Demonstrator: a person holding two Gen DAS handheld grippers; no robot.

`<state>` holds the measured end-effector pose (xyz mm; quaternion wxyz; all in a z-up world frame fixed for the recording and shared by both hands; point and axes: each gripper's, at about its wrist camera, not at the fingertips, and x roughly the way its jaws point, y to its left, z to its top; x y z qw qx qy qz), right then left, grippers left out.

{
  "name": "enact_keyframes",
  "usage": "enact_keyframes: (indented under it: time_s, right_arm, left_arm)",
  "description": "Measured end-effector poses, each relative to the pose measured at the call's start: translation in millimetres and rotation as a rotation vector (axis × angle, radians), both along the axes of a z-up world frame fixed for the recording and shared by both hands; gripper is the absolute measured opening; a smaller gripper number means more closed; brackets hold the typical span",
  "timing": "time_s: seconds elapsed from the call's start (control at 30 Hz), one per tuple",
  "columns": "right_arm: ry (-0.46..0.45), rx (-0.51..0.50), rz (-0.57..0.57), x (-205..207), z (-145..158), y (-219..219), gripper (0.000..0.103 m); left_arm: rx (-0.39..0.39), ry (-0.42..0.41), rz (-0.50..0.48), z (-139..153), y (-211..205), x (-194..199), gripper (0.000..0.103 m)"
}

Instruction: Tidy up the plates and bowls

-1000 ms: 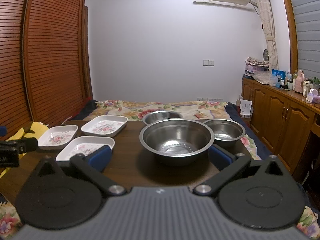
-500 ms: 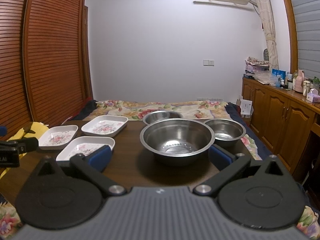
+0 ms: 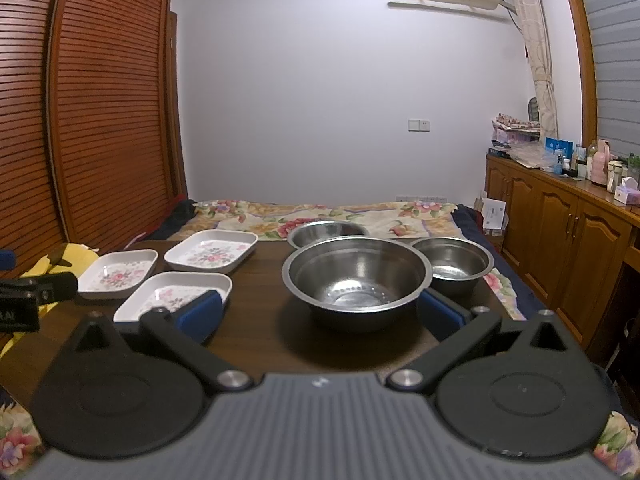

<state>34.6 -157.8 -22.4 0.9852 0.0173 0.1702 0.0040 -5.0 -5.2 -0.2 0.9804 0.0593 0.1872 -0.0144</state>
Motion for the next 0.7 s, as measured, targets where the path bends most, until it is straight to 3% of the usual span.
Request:
enact_keyframes:
  time_s: [0.7]
  right_arm:
    - [0.038,0.034,0.101,15,-16,15,0.103]
  left_arm:
    - [-0.024,0.076,0.025,-26,25,19,0.103]
